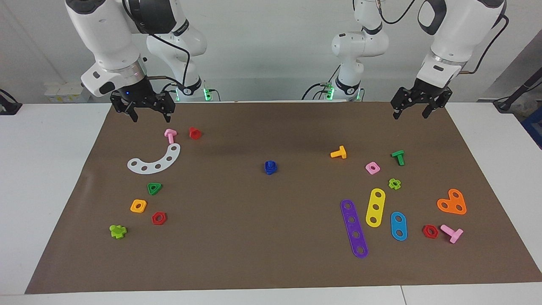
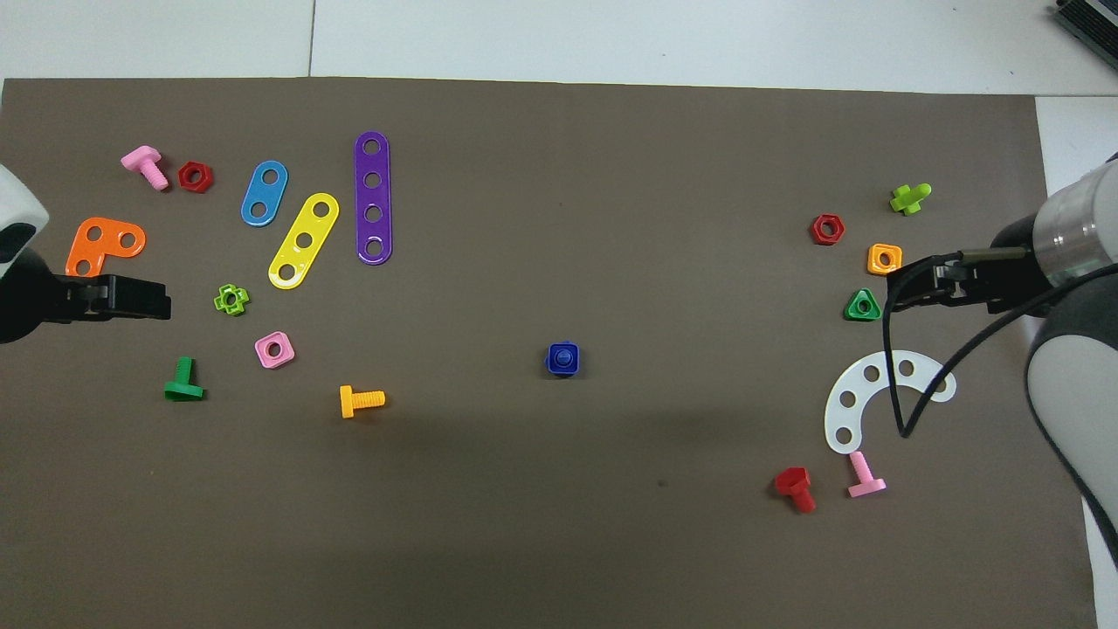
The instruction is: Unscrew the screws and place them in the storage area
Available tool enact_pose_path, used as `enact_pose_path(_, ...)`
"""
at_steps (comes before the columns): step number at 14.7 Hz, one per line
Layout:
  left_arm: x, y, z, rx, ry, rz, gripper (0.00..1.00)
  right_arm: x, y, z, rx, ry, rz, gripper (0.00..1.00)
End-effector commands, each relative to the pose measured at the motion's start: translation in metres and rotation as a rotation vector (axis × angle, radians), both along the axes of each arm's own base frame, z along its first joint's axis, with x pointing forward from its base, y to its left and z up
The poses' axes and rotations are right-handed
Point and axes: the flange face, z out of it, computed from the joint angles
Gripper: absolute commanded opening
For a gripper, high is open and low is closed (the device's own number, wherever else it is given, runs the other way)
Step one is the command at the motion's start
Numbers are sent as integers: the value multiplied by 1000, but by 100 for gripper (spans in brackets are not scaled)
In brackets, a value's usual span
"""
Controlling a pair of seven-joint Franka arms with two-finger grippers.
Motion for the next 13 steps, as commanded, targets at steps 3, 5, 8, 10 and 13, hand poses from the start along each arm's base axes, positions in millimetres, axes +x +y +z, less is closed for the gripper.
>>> enact_pose_path(3,-3,-13,-4,20,10,-39,100,-7,-3,2,28,0,20,100)
enact_pose_path(5,-6,-27,-8,12,22,-66,100,-7,-3,2,28,0,20,100)
enact_pose_path(8,-13,-61,-18,-5,46,-122,100,-7,-3,2,28,0,20,100)
enact_pose_path(10,-15,-81,-23,-47,59,-138,100,-7,-3,2,28,0,20,100)
enact_pose_path(13,-21,-117,-26,-61,57,-138,100,-7,-3,2,28,0,20,100)
